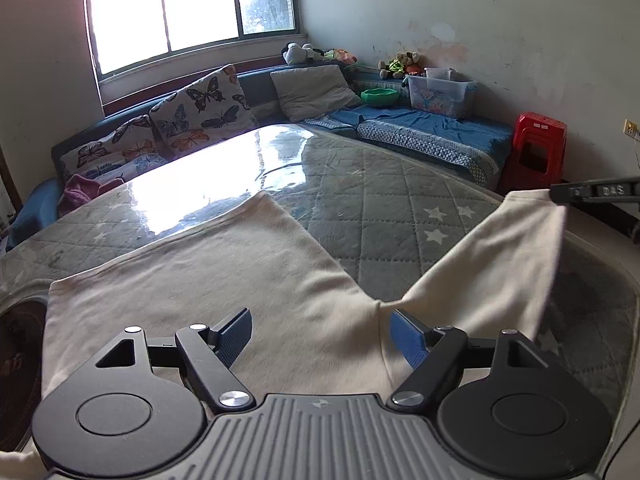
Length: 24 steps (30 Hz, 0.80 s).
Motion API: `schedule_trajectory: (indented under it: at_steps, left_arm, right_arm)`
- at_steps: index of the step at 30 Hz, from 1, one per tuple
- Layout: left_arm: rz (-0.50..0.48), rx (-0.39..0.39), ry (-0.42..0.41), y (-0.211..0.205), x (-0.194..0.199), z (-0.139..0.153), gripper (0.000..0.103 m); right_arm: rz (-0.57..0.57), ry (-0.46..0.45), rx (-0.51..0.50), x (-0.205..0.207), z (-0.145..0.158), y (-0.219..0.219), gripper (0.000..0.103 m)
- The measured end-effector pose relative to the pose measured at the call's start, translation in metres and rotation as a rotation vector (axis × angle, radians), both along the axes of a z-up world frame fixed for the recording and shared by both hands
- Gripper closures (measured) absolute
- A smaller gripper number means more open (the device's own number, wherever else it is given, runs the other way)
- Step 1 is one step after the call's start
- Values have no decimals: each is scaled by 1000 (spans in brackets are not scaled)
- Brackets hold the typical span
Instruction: Fold clothes
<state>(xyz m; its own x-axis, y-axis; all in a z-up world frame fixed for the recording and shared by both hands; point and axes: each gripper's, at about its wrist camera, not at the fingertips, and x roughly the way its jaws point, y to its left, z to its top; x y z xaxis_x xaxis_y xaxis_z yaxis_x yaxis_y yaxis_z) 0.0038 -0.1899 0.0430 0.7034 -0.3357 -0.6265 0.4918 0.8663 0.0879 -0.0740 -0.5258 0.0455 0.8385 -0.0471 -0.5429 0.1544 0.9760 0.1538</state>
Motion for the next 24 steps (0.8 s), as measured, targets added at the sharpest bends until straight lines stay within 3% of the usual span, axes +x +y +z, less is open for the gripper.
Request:
schedule_trajectory:
  at_steps: [8, 13, 17, 24]
  left_arm:
    - [6, 5, 32, -5, 12, -12, 24]
    - [38, -44, 16, 25, -2, 8, 24]
    - [59, -39, 18, 54, -19, 11, 24]
    - [69, -34, 14, 93, -57, 3, 24]
  right_arm:
    - [-15, 28, 3, -5, -7, -4, 98]
    - [24, -37, -16, -10, 22, 6, 98]
    - [97, -92, -48, -11, 51, 28, 98]
    - [318, -202, -130, -12, 110, 103, 98]
